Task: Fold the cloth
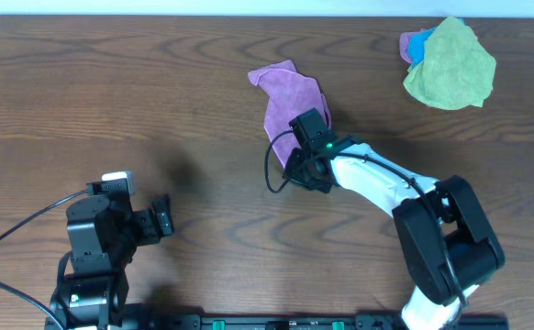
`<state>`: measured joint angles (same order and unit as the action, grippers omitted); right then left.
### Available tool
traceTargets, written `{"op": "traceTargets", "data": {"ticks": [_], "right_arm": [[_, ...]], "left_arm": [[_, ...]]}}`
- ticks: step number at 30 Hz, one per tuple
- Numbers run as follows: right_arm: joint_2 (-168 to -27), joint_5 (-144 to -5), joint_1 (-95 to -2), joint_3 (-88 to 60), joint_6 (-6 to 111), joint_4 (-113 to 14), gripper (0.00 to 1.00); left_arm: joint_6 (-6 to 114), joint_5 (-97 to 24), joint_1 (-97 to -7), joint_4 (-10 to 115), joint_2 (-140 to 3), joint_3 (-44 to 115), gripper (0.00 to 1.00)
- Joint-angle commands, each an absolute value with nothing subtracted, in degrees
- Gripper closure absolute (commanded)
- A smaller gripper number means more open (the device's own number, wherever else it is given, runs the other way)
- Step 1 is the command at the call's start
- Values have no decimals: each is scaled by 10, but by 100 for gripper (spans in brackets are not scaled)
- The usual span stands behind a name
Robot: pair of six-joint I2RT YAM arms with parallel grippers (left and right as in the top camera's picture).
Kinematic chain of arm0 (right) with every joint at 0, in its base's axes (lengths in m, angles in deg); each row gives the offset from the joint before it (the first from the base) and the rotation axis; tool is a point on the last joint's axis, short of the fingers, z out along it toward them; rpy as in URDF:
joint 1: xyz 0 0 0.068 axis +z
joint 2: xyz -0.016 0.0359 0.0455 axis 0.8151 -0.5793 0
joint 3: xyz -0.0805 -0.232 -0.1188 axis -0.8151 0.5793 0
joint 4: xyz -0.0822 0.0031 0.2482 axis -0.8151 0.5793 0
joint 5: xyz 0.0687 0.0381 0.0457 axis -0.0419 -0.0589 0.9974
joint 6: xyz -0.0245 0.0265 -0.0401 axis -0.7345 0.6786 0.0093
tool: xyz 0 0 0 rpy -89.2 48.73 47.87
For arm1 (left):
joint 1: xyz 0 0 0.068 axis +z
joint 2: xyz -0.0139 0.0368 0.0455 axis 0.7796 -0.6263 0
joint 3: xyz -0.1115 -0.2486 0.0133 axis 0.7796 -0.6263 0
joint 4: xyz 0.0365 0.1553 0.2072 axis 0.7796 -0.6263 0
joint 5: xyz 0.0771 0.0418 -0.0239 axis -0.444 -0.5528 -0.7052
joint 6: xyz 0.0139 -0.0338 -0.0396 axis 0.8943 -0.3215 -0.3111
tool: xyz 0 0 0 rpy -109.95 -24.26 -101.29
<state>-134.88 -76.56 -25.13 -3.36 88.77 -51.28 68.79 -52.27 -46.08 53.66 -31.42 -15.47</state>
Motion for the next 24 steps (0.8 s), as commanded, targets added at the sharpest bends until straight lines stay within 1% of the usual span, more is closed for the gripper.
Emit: {"op": "traceTargets", "data": {"ticks": [1, 10, 18, 20, 23, 24], "right_arm": [[-1352, -808, -259, -23, 876, -463, 99], [-1265, -949, -286, -23, 863, -278, 99], [-1239, -1027, -345, -23, 877, -215, 98], [-1239, -1028, -364, -23, 877, -213, 86], [-1237, -1020, -382, -23, 851, -211, 63], [-1233, -1013, -383, -23, 832, -211, 59]], "left_arm": [[683, -517, -460, 540, -314, -142, 5], [682, -517, -460, 540, -314, -142, 5], [681, -488, -460, 540, -314, -142, 5], [681, -486, -460, 540, -314, -142, 5], [681, -486, -460, 539, -314, -142, 5], [681, -486, -460, 539, -314, -142, 5]]}}
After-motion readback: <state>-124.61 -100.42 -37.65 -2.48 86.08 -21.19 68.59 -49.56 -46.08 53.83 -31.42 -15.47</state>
